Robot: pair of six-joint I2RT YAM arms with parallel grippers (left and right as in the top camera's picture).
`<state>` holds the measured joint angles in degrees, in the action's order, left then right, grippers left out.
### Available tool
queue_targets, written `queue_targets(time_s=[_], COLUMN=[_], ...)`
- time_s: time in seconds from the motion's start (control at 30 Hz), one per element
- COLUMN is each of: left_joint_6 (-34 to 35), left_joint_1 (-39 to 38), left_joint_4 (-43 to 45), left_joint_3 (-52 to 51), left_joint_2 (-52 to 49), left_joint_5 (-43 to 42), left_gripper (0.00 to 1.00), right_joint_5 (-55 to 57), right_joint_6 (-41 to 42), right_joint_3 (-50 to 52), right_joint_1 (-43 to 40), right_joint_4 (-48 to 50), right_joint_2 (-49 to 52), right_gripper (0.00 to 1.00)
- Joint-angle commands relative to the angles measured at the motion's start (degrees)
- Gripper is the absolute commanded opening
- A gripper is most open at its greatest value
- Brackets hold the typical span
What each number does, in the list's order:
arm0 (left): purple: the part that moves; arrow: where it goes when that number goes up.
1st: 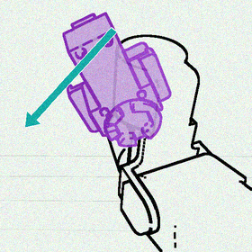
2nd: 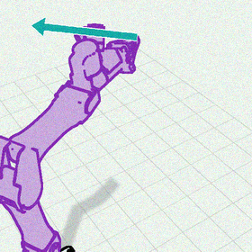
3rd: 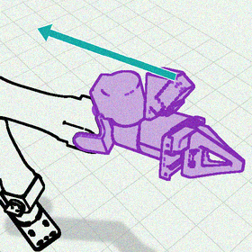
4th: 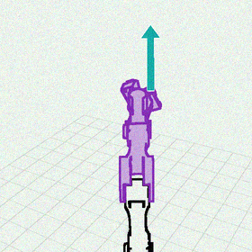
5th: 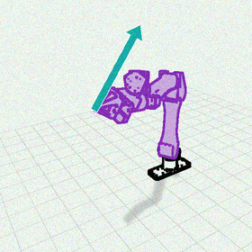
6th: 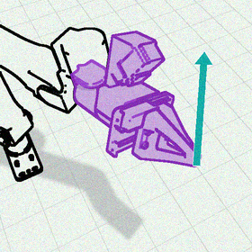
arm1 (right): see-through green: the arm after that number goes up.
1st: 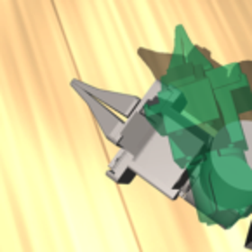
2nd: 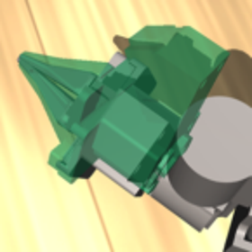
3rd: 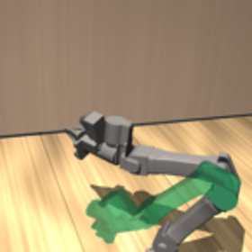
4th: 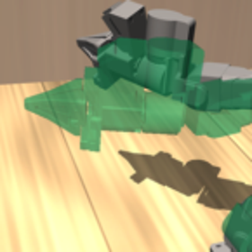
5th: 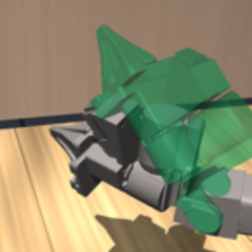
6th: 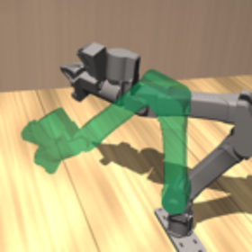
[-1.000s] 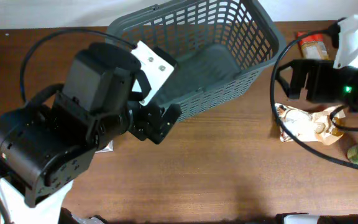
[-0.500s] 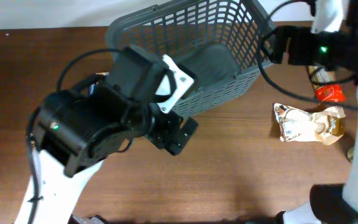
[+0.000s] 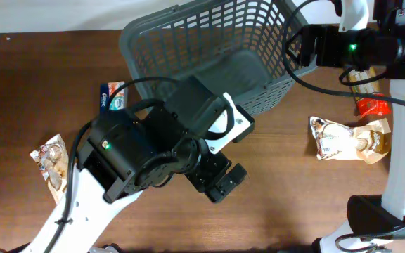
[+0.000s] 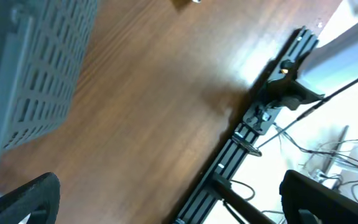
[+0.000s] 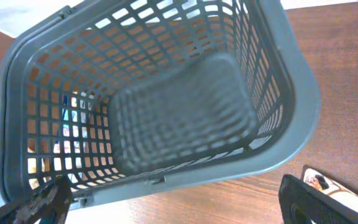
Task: Pack container
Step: 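Close both grippers on opposite rims of the grey basket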
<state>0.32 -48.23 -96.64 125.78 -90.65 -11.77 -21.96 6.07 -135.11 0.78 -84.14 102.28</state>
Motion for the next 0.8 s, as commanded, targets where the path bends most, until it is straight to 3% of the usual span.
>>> queue_targets(time_s=[0.0, 0.37, 0.4, 0.43, 0.47, 0.5, 0.53, 0.57, 0.63, 0.77], left_joint_6=[0.57, 0.55, 0.55, 0.55, 0.55, 0.57, 0.59, 0.59, 0.90, 11.15], left_joint_1=[-0.15, -0.15, -0.15, -0.15, -0.15, -0.15, -0.15, -0.15, -0.15, -0.15], left_joint_4=[-0.04, -0.04, -0.04, -0.04, -0.04, -0.04, -0.04, -0.04, -0.04, -0.04], left_joint_3=[-0.07, -0.07, -0.07, -0.07, -0.07, -0.07, -0.09, -0.11, -0.13, -0.13], left_joint_2=[0.72, 0.72, 0.72, 0.72, 0.72, 0.72, 0.72, 0.72, 0.72, 0.72], left_joint_5=[-2.62, -3.72, -3.69, -3.52, -3.26, -2.97, -2.38, -2.03, -1.92, 4.46], left_gripper=[0.99, 0.99, 0.82, 0.55, 0.27, 0.08, 0.02, 0.02, 0.02, 0.02], right_joint_5=[0.72, 0.74, 0.74, 0.74, 0.72, 0.74, 0.74, 0.74, 0.76, 0.76], right_joint_6=[0.37, 0.35, 0.33, 0.33, 0.35, 0.35, 0.35, 0.35, 0.37, 0.39], right_joint_3=[-0.55, -0.52, -0.52, -0.52, -0.52, -0.52, -0.52, -0.52, -0.48, -0.46], right_joint_1=[-0.15, -0.09, -0.09, -0.09, -0.09, -0.04, -0.04, -0.04, -0.04, -0.04], right_joint_4=[0.42, 1.44, 1.49, 1.46, 1.31, 1.20, 1.07, 0.98, 0.83, 0.59], right_joint_2=[-0.63, -0.52, -0.52, -0.37, -0.22, -0.02, 0.20, 0.44, 1.07, 2.16], right_gripper=[0.99, 0.99, 0.99, 0.94, 0.79, 0.65, 0.52, 0.31, 0.07, 0.04])
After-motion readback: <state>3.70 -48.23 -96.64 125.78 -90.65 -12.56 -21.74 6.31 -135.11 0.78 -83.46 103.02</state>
